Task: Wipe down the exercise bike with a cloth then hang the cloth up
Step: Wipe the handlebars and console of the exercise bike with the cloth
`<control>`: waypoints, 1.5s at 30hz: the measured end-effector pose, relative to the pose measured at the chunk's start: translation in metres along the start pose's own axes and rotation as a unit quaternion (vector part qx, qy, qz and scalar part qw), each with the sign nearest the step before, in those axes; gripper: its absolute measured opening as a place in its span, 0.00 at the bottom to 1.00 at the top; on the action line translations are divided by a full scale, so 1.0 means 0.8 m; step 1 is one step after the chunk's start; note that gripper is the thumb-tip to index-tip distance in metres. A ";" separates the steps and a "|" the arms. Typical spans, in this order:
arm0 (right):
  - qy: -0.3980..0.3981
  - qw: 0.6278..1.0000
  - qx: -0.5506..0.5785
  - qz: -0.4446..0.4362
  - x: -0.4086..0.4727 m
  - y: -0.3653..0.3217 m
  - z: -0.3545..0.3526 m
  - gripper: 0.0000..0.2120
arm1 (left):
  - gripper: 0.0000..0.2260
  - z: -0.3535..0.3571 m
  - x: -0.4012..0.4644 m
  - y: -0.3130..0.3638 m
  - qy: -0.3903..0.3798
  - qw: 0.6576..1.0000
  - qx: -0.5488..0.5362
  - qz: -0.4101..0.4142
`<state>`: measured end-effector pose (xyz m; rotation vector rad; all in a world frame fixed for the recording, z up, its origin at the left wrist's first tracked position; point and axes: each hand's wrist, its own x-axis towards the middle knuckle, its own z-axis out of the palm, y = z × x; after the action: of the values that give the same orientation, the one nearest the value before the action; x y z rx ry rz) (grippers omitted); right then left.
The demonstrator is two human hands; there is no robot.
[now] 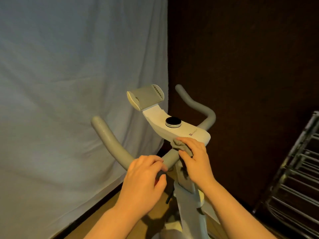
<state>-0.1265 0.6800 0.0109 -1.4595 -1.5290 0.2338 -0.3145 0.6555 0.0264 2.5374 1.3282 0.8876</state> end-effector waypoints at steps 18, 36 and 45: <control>0.237 0.958 0.047 0.151 -0.015 -0.026 0.031 0.11 | 0.08 -0.023 0.014 -0.045 -0.093 0.984 -0.065 0.137; 0.155 0.970 -0.089 0.166 -0.004 -0.042 0.029 0.13 | 0.10 -0.008 0.024 -0.043 -0.020 0.991 -0.093 0.090; -0.103 0.952 -0.283 0.056 0.045 -0.049 0.002 0.11 | 0.10 0.010 0.016 -0.028 0.042 0.997 -0.060 0.026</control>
<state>-0.1470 0.7009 0.0556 -2.0258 -1.7727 0.0082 -0.3202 0.6801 0.0171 2.4782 1.1969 1.0625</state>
